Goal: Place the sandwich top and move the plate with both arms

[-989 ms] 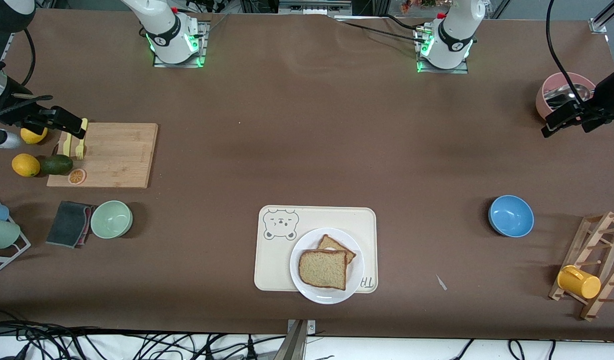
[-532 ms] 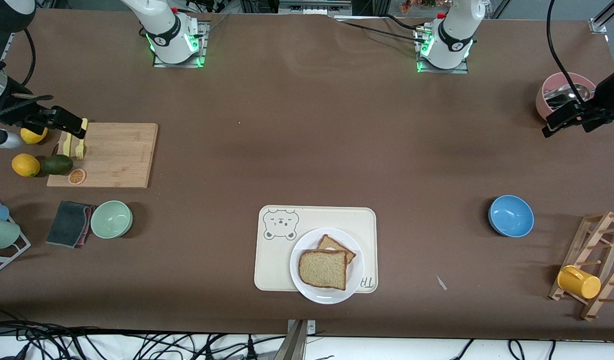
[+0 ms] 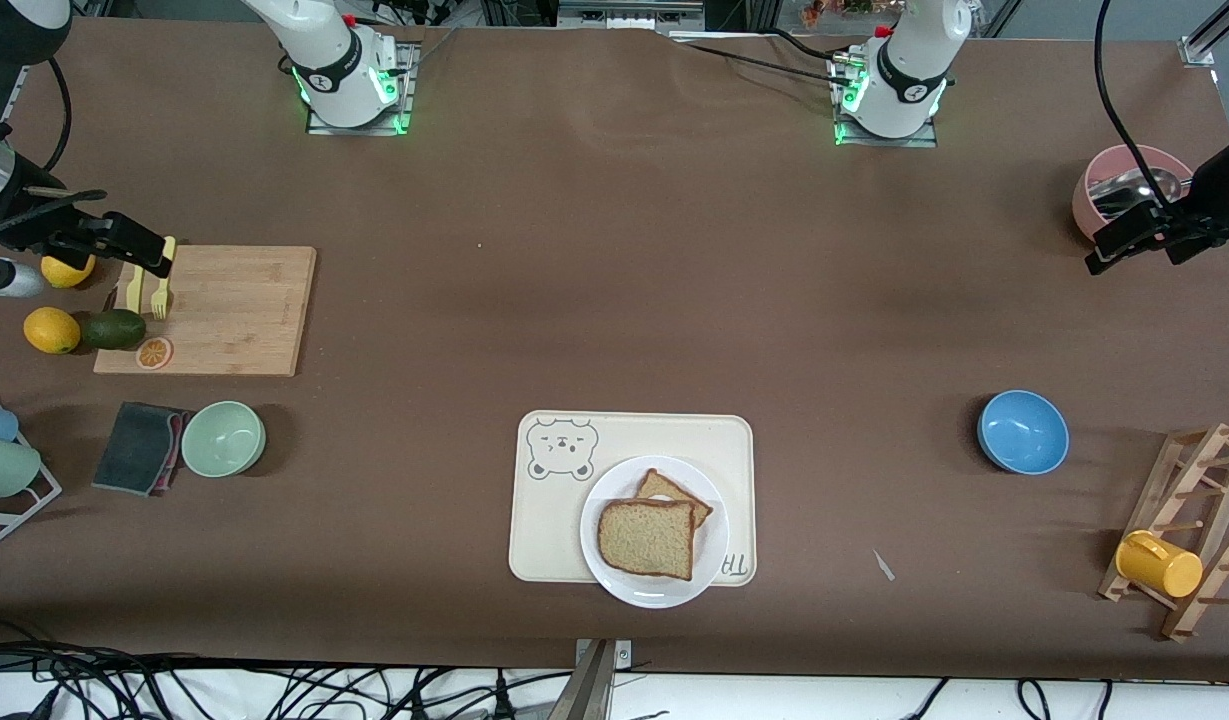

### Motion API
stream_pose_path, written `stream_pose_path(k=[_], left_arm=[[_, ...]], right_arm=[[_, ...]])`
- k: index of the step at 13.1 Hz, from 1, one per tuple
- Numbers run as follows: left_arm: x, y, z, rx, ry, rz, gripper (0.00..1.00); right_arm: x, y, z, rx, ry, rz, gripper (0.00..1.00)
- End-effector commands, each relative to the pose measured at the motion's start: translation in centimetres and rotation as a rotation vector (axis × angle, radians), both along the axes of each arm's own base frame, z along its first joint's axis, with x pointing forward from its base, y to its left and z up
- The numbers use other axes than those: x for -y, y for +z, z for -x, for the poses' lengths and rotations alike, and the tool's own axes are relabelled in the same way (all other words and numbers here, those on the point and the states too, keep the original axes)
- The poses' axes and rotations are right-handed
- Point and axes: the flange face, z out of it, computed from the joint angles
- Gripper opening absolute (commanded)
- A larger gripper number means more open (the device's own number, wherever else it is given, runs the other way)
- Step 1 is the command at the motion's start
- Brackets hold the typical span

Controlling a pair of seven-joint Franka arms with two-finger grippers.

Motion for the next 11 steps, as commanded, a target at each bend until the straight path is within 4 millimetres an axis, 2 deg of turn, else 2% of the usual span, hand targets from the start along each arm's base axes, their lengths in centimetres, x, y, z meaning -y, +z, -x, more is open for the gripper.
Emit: stream_pose_path(k=[1, 8, 11], left_arm=[[-0.19, 0.67, -0.05, -0.006, -0.004, 0.003, 1.00], [0.10, 0.50, -0.16, -0.009, -0.006, 0.001, 1.00], [0.04, 0.19, -0.35, -0.013, -0.007, -0.001, 1.00]], right_arm=[[-0.03, 0.52, 0.18, -0.001, 0.009, -0.010, 1.00], [-0.02, 0.59, 0.17, 0.001, 0.009, -0.009, 1.00], [-0.69, 0.68, 0.22, 0.002, 0.018, -0.007, 1.00]])
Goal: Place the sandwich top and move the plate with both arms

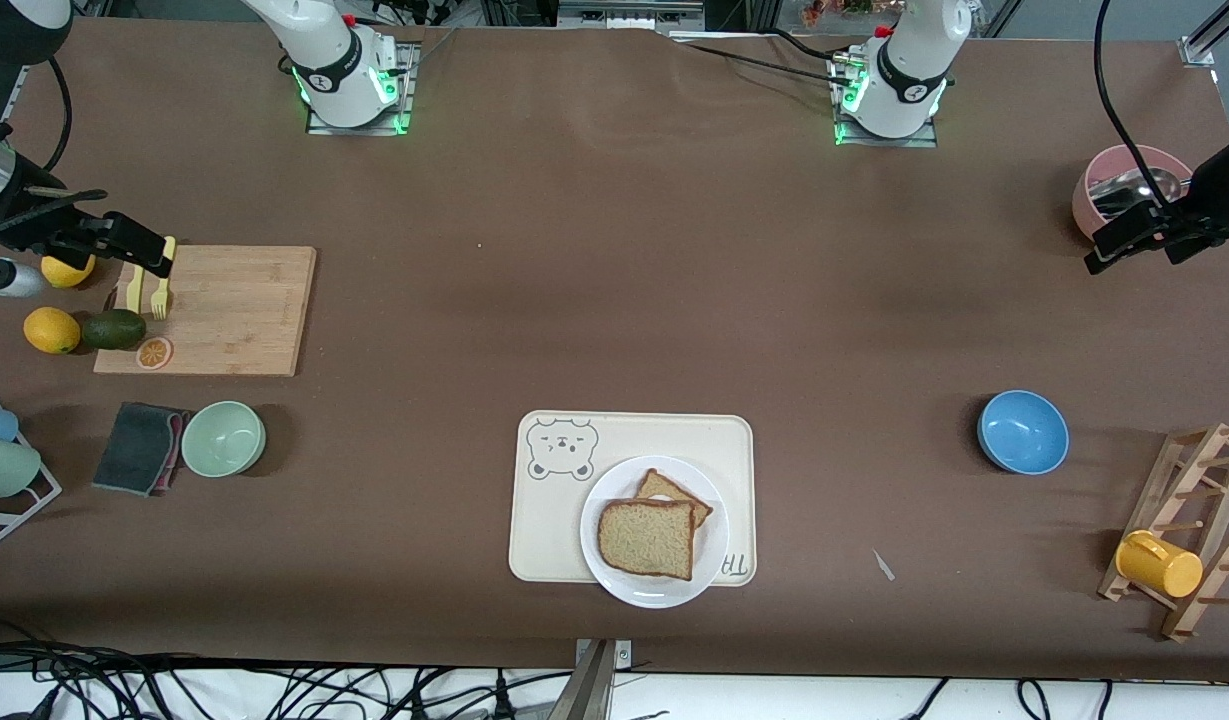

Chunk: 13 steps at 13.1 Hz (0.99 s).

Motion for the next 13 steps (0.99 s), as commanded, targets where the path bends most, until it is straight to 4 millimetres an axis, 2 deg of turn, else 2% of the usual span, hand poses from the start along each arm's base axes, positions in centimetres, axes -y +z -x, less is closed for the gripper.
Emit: stream_pose_path(k=[1, 6, 8, 13], left_arm=[[0.1, 0.2, -0.4, -0.011, -0.010, -0.002, 1.00], [0.7, 0.8, 0.6, -0.042, -0.021, -0.007, 1.00], [2.1, 1.7, 1.3, -0.038, -0.043, -0.016, 1.00], [2.5, 1.9, 1.4, -0.038, -0.054, -0.062, 1.00]], right_arm=[[-0.5, 0.8, 0.3, 0.002, 0.016, -0.012, 1.00], [-0.6, 0.7, 0.2, 0.002, 0.011, -0.009, 1.00], [-0.5, 0.7, 0.2, 0.002, 0.014, -0.012, 1.00], [-0.5, 0.7, 0.2, 0.002, 0.016, -0.012, 1.00]])
